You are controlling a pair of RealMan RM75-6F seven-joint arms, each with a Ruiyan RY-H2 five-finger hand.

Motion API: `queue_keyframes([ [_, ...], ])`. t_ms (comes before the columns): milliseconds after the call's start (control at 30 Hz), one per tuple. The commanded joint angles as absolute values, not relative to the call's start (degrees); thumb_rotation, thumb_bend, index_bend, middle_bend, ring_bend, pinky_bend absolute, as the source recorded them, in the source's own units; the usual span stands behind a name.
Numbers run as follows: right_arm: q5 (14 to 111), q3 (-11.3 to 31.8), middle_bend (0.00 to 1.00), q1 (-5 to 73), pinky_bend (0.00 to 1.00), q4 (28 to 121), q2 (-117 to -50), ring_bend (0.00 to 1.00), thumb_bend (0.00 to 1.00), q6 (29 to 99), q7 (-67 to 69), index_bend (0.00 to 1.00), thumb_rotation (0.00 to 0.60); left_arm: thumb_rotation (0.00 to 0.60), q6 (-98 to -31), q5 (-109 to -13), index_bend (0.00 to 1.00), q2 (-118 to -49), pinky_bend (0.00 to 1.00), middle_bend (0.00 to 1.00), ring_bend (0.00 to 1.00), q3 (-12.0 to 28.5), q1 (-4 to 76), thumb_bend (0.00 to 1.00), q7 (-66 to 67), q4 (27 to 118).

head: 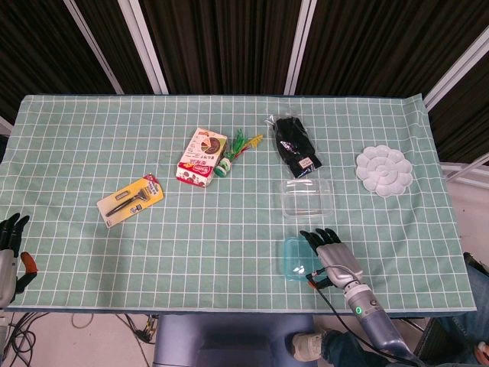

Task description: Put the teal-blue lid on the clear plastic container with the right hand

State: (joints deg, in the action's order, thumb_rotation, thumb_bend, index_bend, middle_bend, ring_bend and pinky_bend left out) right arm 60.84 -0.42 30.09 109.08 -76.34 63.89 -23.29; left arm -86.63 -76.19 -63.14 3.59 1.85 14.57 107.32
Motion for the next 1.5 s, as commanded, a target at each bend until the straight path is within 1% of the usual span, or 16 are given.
queue_keyframes([
  [33, 61.4, 0.4, 0.43, 30.5, 0.00, 113.0, -72.4, 0.07, 0.23, 62.9, -22.1, 0.00, 0.600, 0.600, -86.6, -76.2, 0.05, -63.2, 0.00, 0.00, 0.00, 3.5, 1.8, 0.79, 14.6, 107.4],
  [200, 60.5, 2.6, 0.43, 31.7, 0.00, 116.7, -68.0, 0.07, 0.23, 62.1, -21.8, 0.00, 0.600, 0.600, -86.8, -76.3, 0.05, -63.1, 0.00, 0.00, 0.00, 3.5, 1.8, 0.79, 14.7, 107.5],
  [367, 56.6, 5.4, 0.43, 34.1, 0.00, 119.1, -64.7, 0.07, 0.23, 60.1, -22.3, 0.00, 0.600, 0.600, -86.8, -76.3, 0.05, -63.1, 0.00, 0.00, 0.00, 3.6, 1.8, 0.79, 14.5, 107.5],
  [567, 51.9, 8.8, 0.43, 38.8, 0.00, 118.0, -62.5, 0.07, 0.23, 56.2, -24.0, 0.00, 0.600, 0.600, -86.8, -75.9, 0.05, -62.9, 0.00, 0.00, 0.00, 3.9, 1.9, 0.79, 14.2, 107.7],
  [700, 48.2, 10.7, 0.43, 42.5, 0.00, 115.4, -61.9, 0.07, 0.23, 52.4, -24.4, 0.00, 0.600, 0.600, -86.7, -75.2, 0.05, -62.8, 0.00, 0.00, 0.00, 4.3, 2.0, 0.79, 14.1, 107.8],
  [1000, 43.1, 11.7, 0.43, 48.8, 0.00, 104.8, -64.2, 0.07, 0.23, 44.8, -23.5, 0.00, 0.600, 0.600, -87.1, -73.5, 0.05, -62.6, 0.00, 0.00, 0.00, 5.1, 1.8, 0.79, 13.7, 107.6],
  [1133, 42.9, 11.5, 0.43, 50.1, 0.00, 100.4, -65.6, 0.07, 0.23, 42.7, -22.3, 0.00, 0.600, 0.600, -87.3, -72.7, 0.05, -62.5, 0.00, 0.00, 0.00, 5.5, 1.6, 0.79, 13.4, 107.3],
  [1333, 44.5, 11.4, 0.43, 51.4, 0.00, 93.9, -68.6, 0.07, 0.23, 41.5, -20.3, 0.00, 0.600, 0.600, -87.1, -71.5, 0.05, -62.4, 0.00, 0.00, 0.00, 5.9, 1.7, 0.79, 13.3, 107.1],
  [1500, 44.8, 11.2, 0.43, 52.3, 0.00, 90.2, -70.5, 0.07, 0.23, 40.0, -18.8, 0.00, 0.600, 0.600, -86.9, -70.6, 0.05, -62.4, 0.00, 0.00, 0.00, 6.3, 1.9, 0.79, 13.4, 107.0],
])
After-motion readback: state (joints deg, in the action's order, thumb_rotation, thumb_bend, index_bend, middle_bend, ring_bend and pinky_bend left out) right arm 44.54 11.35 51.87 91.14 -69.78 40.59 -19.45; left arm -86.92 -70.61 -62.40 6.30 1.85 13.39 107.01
